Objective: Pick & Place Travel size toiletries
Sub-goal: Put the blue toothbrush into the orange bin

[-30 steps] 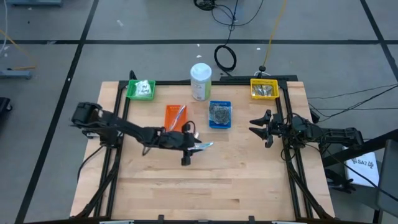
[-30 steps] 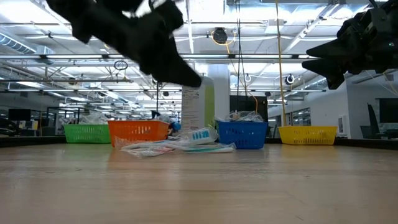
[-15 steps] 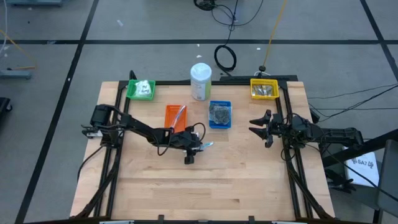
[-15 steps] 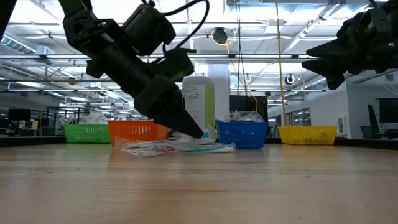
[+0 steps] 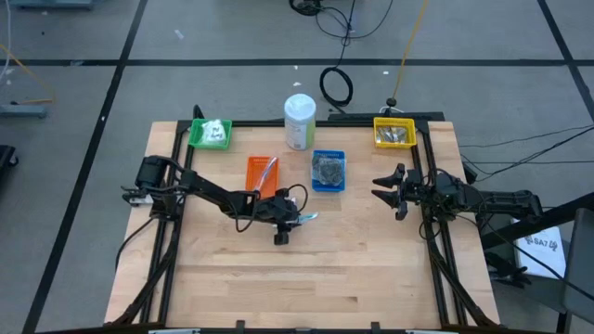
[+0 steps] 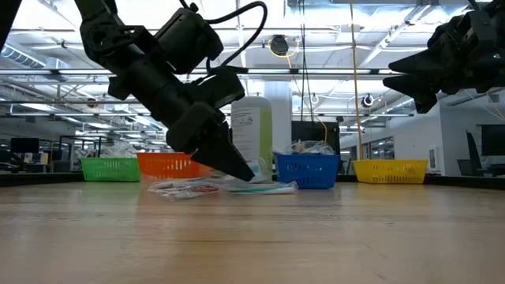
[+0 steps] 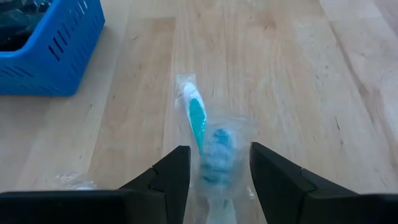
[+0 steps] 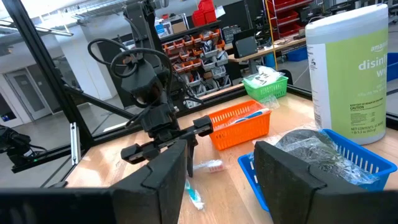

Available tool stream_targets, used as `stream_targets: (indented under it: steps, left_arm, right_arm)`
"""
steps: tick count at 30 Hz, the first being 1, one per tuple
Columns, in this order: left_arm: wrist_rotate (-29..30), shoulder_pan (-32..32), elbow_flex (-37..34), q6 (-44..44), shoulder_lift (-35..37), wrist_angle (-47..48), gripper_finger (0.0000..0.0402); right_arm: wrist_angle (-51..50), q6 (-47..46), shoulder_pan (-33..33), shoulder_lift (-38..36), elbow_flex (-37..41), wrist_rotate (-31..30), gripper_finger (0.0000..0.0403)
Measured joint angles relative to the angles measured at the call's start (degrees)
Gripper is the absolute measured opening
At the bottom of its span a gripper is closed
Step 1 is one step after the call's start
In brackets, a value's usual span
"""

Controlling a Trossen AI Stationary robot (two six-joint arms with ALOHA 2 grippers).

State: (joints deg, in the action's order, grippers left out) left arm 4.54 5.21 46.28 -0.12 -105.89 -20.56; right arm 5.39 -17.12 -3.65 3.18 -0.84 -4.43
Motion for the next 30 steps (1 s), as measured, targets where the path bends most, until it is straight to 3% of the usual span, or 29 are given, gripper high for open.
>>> stream_targets:
  steps: [13, 16, 22, 26, 30]
  left_arm:
    - [0.0, -0.4, 0.1, 2.4, 0.6, -0.5, 0.0020]
    - [0.1, -0.4, 1.5, 2.4, 1.7, -0.7, 0.0021]
    - [0.6, -0.2, 3.1, 2.2, 7.7, -0.3, 0.0064]
    - [6.4, -0.2, 3.2, 0.7, 14.6, 2.1, 0.0057]
    - [18.4, -0.3, 3.3, -2.0, 22.5, 8.0, 0.0033]
  right_arm:
    - [0.0, 0.0, 0.0, 0.0, 0.0, 0.0, 0.0177]
    - [0.0, 0.0, 0.0, 0.0, 0.0, 0.0, 0.0176]
    - [0.0, 0.0, 0.0, 0.0, 0.0, 0.0, 0.0175]
    - [0.0, 0.0, 0.0, 0.0, 0.0, 0.0, 0.0178]
    - [0.0, 0.0, 0.0, 0.0, 0.0, 0.0, 0.0175]
